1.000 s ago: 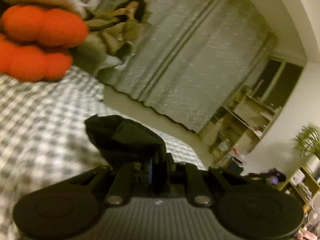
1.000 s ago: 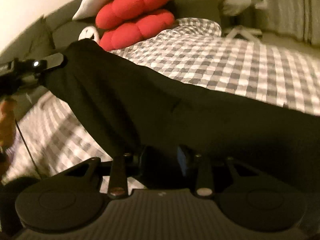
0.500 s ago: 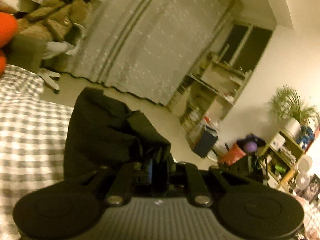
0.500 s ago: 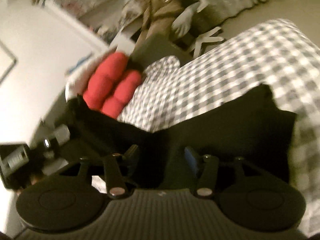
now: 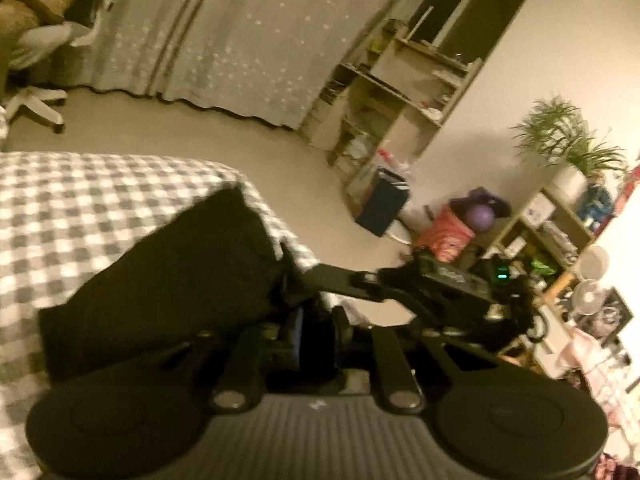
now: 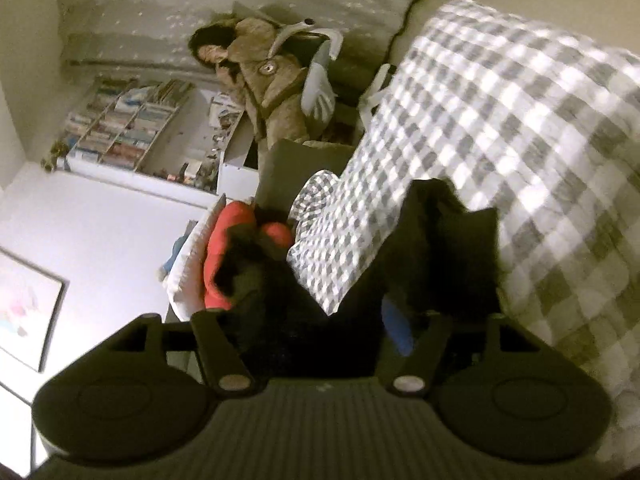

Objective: Fold clothes

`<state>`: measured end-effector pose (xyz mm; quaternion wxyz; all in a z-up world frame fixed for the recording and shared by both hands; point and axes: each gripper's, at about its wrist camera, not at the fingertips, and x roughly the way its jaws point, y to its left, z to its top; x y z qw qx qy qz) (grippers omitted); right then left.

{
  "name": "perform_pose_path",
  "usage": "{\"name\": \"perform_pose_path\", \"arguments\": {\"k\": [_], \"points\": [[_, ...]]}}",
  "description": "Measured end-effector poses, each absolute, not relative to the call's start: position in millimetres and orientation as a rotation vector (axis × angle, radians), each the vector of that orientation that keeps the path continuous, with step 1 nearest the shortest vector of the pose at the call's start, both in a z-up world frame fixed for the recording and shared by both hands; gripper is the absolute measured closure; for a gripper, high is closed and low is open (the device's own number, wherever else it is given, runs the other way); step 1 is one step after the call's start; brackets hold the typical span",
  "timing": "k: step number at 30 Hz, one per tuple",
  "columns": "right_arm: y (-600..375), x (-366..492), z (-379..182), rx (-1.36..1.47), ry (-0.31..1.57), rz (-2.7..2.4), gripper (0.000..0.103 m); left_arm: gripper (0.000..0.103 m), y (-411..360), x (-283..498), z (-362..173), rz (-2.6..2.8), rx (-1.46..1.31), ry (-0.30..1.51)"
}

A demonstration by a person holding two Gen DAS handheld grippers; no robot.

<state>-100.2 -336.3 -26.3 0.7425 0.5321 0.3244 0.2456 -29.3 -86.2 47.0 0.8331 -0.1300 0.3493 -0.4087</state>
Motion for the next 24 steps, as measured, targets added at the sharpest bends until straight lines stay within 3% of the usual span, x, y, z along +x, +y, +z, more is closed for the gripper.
{"name": "perform_pose_path", "arguments": {"k": [2, 10, 13, 15, 24], "points": [[-339, -100, -30, 1.187, 0.725, 0.531, 0.032, 0.062, -81, -34, 44, -0.876, -0.319, 0.704], [-322, -103, -24, 1.054, 0.766, 0.520, 0.033, 0.064, -47, -41, 20, -0.641, -0.336, 0.633], [-310, -104, -19, 0.949, 0.775, 0.497, 0.060, 0.061, -34, -39, 14, -0.556, -0.332, 0.638], [-306, -108, -13, 0.889, 0.748, 0.492, 0.090, 0.060, -24, -38, 10, -0.499, -0.333, 0.635], [-300, -126, 9, 0.693, 0.622, 0.440, 0.094, 0.060, -13, -39, 5, -0.406, -0.294, 0.588]]}}
